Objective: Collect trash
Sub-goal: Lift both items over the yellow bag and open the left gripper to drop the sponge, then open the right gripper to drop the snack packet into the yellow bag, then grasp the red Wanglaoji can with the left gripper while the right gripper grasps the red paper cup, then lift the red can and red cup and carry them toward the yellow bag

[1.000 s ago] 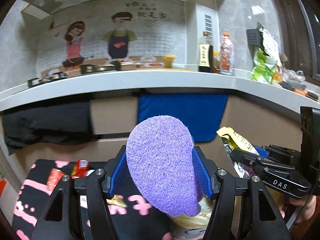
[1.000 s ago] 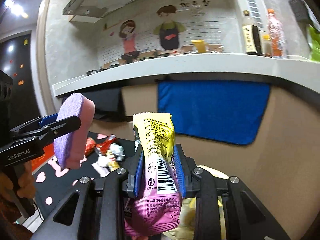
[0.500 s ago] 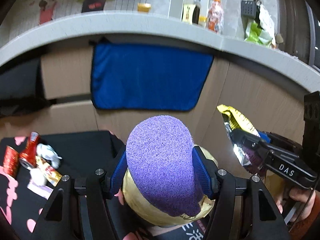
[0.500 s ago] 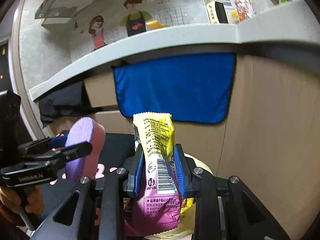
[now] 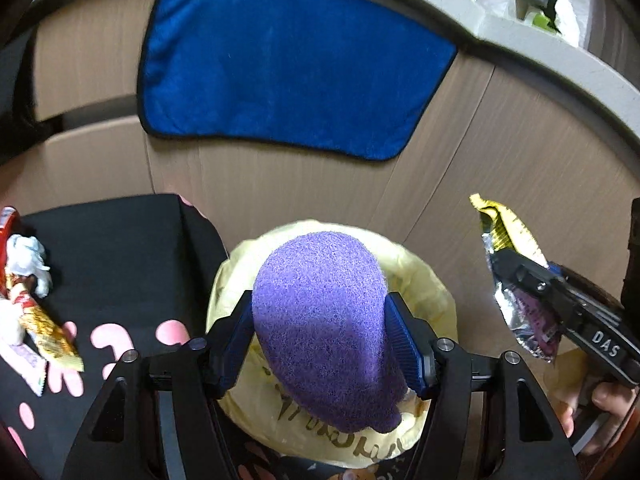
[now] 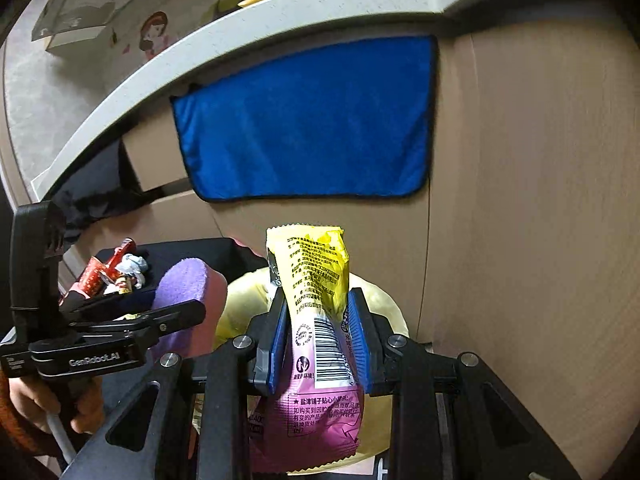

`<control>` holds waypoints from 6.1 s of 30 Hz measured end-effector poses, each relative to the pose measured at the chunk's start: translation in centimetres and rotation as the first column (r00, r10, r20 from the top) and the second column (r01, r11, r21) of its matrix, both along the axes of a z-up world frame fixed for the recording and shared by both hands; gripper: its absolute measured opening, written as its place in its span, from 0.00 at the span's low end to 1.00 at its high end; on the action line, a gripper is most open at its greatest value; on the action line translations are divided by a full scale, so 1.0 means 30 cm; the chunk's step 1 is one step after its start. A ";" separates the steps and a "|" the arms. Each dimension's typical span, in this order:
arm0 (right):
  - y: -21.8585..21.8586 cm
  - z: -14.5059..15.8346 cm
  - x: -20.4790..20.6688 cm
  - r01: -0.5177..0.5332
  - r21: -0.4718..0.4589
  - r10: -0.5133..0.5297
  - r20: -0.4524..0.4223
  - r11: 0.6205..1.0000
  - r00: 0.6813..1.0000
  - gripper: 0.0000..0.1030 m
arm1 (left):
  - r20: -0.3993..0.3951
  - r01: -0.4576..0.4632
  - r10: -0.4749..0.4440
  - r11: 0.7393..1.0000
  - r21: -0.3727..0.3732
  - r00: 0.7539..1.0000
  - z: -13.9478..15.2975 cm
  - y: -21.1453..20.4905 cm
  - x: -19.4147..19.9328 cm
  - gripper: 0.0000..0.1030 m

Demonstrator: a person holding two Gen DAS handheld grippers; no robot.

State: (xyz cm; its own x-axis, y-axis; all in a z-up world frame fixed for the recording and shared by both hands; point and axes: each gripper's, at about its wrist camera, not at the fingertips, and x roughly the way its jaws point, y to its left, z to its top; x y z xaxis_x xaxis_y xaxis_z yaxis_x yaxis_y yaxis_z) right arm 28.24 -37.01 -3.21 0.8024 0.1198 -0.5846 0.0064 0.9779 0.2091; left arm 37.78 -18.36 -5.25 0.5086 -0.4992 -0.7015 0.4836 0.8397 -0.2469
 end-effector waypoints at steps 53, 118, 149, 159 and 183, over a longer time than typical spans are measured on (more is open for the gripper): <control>0.504 -0.006 0.133 -0.252 -0.001 0.252 -0.015 0.968 0.968 0.74 | -0.057 -0.430 0.427 0.899 -0.086 0.903 -0.077 0.988 -0.174 0.63; 1.142 -0.100 0.242 -0.510 0.029 0.510 -0.075 0.860 0.857 0.74 | -0.134 -0.646 0.633 0.735 -0.206 0.763 -0.111 1.666 -0.175 0.44; 2.314 -0.203 0.679 -0.767 0.019 0.761 -0.139 0.642 0.634 0.51 | -0.102 -0.835 0.837 0.512 -0.200 0.537 -0.207 2.062 -0.491 0.44; 1.978 0.032 0.556 -0.708 -0.035 0.708 -0.025 0.705 0.706 0.51 | -0.019 -0.767 0.789 0.592 -0.250 0.615 -0.088 1.900 -0.426 0.43; 1.209 0.138 0.259 -0.560 0.016 0.559 0.041 0.829 0.828 0.52 | 0.051 -0.627 0.648 0.752 -0.205 0.760 0.117 1.459 -0.311 0.19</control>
